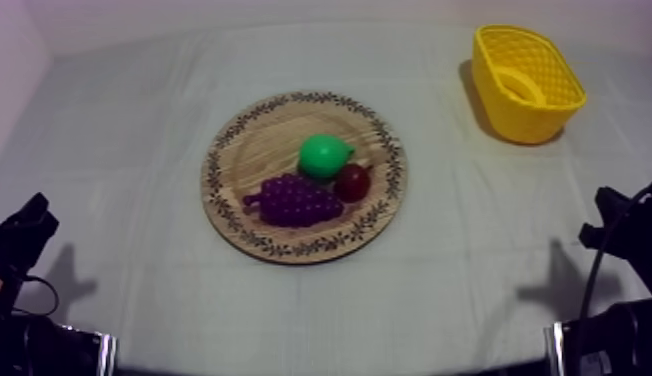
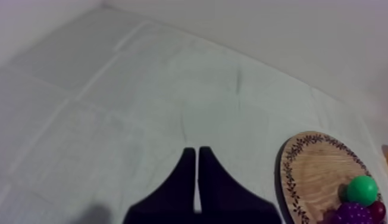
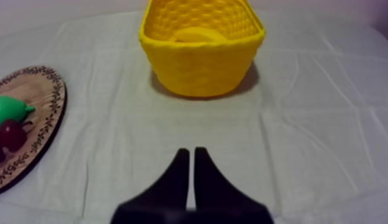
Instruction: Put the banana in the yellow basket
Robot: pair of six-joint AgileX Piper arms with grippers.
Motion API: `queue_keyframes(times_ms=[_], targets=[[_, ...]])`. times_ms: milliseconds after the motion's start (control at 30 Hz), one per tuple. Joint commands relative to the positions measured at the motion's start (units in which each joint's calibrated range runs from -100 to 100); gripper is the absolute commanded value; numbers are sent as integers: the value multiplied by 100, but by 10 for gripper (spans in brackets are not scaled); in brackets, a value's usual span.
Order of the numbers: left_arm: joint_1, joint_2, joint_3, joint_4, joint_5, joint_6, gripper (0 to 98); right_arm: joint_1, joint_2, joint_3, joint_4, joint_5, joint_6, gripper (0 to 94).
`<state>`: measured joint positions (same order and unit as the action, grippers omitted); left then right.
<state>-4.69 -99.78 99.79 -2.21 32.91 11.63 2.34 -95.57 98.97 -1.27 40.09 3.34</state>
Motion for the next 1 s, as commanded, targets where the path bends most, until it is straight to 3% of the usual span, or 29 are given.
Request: queue_keyframes(times_ms=[0, 133, 467, 967], targets=[[2, -5, -1, 3, -1, 0, 1, -1, 1, 11, 20, 48, -56, 6], [2, -5, -1, 3, -1, 0, 1, 22, -1, 54, 30, -145, -21, 6], [2, -5, -1, 3, -1, 1, 1, 34, -1, 80, 27, -295, 770, 6], [2, -5, -1, 3, -1, 1, 1, 34, -1, 81, 27, -300, 797, 6]])
